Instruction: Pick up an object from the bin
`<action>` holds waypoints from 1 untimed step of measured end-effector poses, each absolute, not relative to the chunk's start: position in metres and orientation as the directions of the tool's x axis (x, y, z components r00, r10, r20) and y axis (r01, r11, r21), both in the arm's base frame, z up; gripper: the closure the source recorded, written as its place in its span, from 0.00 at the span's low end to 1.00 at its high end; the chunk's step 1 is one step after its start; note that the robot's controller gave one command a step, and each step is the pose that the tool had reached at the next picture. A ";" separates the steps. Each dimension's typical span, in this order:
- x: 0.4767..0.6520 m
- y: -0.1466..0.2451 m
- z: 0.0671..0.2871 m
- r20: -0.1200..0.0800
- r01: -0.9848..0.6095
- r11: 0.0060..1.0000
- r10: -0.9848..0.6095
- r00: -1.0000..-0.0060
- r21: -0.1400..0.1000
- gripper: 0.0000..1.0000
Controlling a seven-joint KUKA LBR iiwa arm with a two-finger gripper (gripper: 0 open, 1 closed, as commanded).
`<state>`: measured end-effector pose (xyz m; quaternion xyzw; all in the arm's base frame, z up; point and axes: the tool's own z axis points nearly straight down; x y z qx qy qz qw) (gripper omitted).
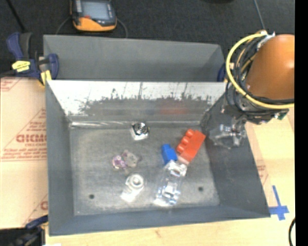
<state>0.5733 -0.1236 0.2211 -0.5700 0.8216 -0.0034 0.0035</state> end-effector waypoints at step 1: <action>0.547 -0.097 0.159 -0.002 -0.906 0.423 -0.906 -0.423 0.005 1.00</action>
Offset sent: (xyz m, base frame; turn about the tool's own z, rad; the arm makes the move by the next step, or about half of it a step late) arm -0.0252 0.0250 -0.0600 0.0810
